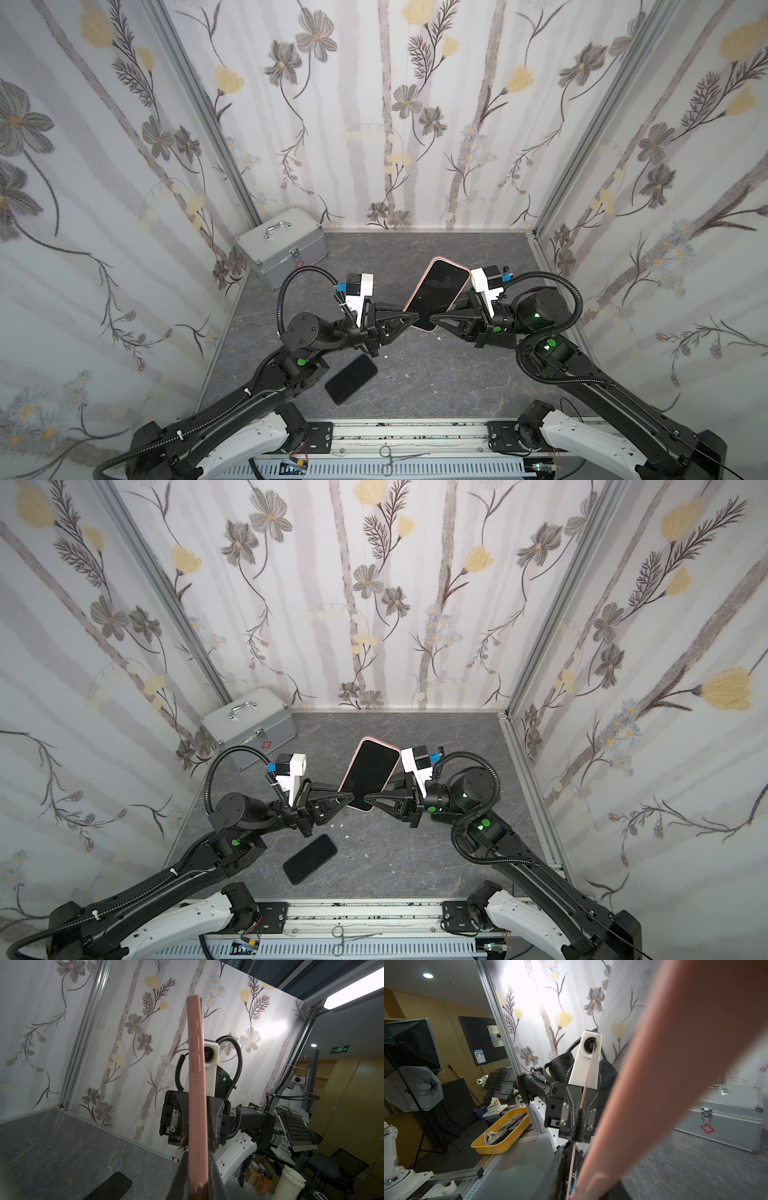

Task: Take the phone out of the phone case
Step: Remove the phone case from the phone.

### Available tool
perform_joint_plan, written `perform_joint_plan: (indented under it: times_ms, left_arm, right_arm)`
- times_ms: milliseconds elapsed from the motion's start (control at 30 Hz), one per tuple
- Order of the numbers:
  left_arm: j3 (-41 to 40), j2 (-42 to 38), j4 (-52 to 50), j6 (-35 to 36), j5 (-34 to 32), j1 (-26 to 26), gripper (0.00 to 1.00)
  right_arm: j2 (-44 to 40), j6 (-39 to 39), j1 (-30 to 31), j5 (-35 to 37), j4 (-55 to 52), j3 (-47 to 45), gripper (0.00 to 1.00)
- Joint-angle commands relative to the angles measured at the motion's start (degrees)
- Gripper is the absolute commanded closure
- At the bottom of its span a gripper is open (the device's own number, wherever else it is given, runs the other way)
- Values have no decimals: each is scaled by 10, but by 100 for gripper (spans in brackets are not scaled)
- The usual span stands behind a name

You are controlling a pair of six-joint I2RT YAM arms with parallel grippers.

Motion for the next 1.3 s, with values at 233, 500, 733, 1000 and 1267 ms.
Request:
perform_joint_plan:
  times_ms: [233,500,733,1000,1267]
  left_arm:
    - [2,-15,56,11,-20,-3,100]
    - [6,-3,57,11,-10,-5,100]
    - [-1,-1,57,12,-7,-6,100]
    - [-3,-2,57,15,-9,-7,100]
    - [2,-3,57,16,-14,-7,100]
  right_arm:
    - [11,9,5,12,15,3,71]
    - [20,11,14,14,12,9,73]
    - [15,12,17,25,10,9,74]
    - [8,26,17,38,26,8,75]
    - [21,27,21,30,26,7,77]
